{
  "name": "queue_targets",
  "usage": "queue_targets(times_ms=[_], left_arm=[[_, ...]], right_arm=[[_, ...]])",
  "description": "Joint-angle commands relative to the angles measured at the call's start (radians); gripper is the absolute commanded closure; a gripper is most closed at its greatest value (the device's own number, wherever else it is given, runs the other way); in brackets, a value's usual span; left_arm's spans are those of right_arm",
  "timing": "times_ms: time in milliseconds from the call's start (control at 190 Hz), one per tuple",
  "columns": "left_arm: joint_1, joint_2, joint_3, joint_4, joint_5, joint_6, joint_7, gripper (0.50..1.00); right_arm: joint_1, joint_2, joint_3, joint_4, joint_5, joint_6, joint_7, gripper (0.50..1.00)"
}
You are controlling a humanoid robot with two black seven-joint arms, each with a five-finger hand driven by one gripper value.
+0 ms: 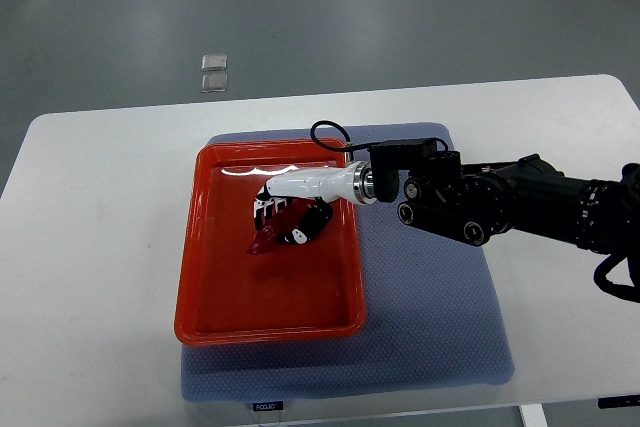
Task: Place red pepper on red tray
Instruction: 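Carry the pepper over the red tray and lower it inside, then open the right hand and raise it away from the pepper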
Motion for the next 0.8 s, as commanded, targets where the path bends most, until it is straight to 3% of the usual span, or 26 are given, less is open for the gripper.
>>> queue_targets(times_ms=[0, 68, 95, 142, 226, 258, 589, 795], left_arm=[[0.000, 0.000, 0.001, 0.000, 0.000, -0.001, 0.000, 0.500], [0.000, 0.000, 0.001, 0.000, 0.000, -0.001, 0.000, 0.500], [-0.001, 0.000, 0.001, 0.000, 0.000, -0.001, 0.000, 0.500], [0.000, 0.000, 0.001, 0.000, 0.000, -0.001, 0.000, 0.500], [0.000, 0.000, 0.001, 0.000, 0.000, -0.001, 0.000, 0.500], [0.000, 0.000, 0.001, 0.000, -0.001, -0.001, 0.000, 0.500], [-0.001, 0.000, -0.001, 0.005, -0.001, 0.000, 0.000, 0.500], [0.000, 0.000, -0.001, 0.008, 0.000, 0.000, 0.000, 0.500]], right_arm=[[-0.013, 0.000, 0.004, -0.002, 0.002, -0.007, -0.001, 1.000], [-0.014, 0.000, 0.009, -0.002, 0.013, -0.014, -0.001, 0.989], [-0.021, 0.000, 0.014, -0.002, 0.017, -0.016, -0.001, 0.916], [-0.024, 0.000, 0.017, -0.002, 0.024, -0.016, -0.001, 0.857], [-0.024, 0.000, 0.037, 0.000, 0.050, -0.010, -0.001, 0.630], [-0.024, 0.000, 0.055, 0.000, 0.063, -0.005, -0.003, 0.593], [-0.036, 0.000, 0.348, 0.005, 0.182, 0.039, -0.001, 0.579], [-0.200, -0.091, 0.664, 0.005, 0.447, 0.067, 0.000, 0.579]])
